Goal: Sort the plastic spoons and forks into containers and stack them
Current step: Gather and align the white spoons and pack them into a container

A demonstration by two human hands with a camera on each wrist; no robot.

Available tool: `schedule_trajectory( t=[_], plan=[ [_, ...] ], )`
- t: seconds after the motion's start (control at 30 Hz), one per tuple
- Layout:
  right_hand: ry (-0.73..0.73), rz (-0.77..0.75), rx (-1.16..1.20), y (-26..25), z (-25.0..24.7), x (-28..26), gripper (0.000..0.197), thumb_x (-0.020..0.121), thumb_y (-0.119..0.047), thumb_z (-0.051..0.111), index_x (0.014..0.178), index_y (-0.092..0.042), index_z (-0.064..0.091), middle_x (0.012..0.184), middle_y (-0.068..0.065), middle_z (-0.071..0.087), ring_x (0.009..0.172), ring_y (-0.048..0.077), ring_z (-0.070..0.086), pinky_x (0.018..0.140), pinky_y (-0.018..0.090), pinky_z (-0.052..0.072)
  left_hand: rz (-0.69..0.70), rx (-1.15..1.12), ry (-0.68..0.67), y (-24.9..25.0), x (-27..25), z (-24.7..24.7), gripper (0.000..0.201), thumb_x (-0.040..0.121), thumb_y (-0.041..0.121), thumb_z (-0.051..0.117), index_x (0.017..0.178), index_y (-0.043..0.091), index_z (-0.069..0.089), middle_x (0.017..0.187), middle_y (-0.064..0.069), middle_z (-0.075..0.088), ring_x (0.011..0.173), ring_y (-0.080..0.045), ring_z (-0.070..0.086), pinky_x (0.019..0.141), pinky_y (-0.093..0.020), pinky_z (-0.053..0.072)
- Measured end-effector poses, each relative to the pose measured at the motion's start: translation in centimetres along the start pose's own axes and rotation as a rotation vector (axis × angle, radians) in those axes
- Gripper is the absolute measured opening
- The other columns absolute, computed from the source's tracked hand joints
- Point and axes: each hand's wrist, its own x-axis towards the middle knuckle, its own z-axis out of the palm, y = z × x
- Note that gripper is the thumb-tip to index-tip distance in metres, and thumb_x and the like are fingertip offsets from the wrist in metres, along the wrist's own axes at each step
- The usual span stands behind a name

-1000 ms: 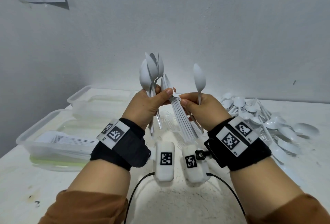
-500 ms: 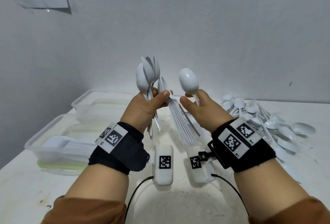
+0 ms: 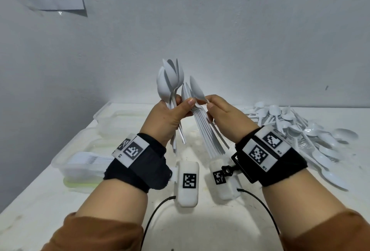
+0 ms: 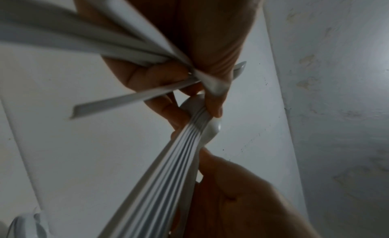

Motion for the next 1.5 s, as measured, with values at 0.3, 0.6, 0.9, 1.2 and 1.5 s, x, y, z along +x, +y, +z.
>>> schedule_trajectory(
  t=[0.3, 0.6, 0.9, 1.2, 1.5],
  plan=[
    [-0.043, -0.011, 0.084, -0.5, 1.1, 0.0, 0.021, 0.098, -0.018, 0.044, 0.096, -0.027, 0.062, 0.074, -0.017, 0.060, 0.063, -0.008, 0.053, 0.067, 0.015, 0.040, -0.017, -0.053, 0.021, 1.0, -0.8, -0.6, 0.059, 0.070, 0.032, 0.070, 0.106, -0.012, 0.055, 0.098, -0.014, 0.071, 0.092, -0.022, 0.070, 0.093, -0.038, 0.051],
    [-0.186, -0.021, 0.049, -0.5, 0.5, 0.3, 0.021, 0.100, -0.015, 0.037, 0.093, -0.015, 0.056, 0.079, 0.001, 0.066, 0.079, 0.018, 0.066, 0.078, 0.032, 0.049, -0.009, 0.037, 0.013, 1.0, -0.4, -0.1, 0.029, 0.071, 0.035, 0.069, 0.081, 0.010, 0.059, 0.080, -0.005, 0.071, 0.091, -0.023, 0.069, 0.099, -0.048, 0.046],
    [0.004, 0.017, 0.282, 1.0, -0.5, 0.5, 0.025, 0.101, -0.013, 0.029, 0.085, -0.016, 0.048, 0.062, 0.001, 0.039, 0.049, 0.014, 0.033, 0.046, 0.023, 0.030, -0.052, 0.090, 0.065, 1.3, 0.2, 1.6, 0.019, 0.089, 0.025, 0.060, 0.072, 0.021, 0.054, 0.068, 0.013, 0.067, 0.079, -0.012, 0.065, 0.078, -0.026, 0.046],
    [0.032, 0.060, 0.403, 2.1, -1.2, 0.1, 0.027, 0.101, -0.012, 0.028, 0.086, -0.016, 0.051, 0.065, 0.002, 0.043, 0.049, 0.014, 0.037, 0.047, 0.025, 0.034, -0.171, 0.017, 0.106, 0.3, 0.0, 2.2, 0.059, 0.071, 0.075, 0.044, 0.088, 0.020, 0.057, 0.060, 0.011, 0.049, 0.044, -0.002, 0.038, 0.051, -0.016, 0.029],
    [0.024, 0.044, 0.485, 2.2, -1.0, -0.2, 0.028, 0.101, -0.012, 0.028, 0.088, -0.015, 0.053, 0.065, 0.002, 0.044, 0.048, 0.013, 0.039, 0.045, 0.021, 0.036, -0.147, 0.133, 0.051, 0.1, -0.1, 2.5, 0.035, 0.093, 0.052, 0.036, 0.089, 0.025, 0.057, 0.070, 0.011, 0.051, 0.057, -0.006, 0.046, 0.056, -0.019, 0.034]
  ],
)
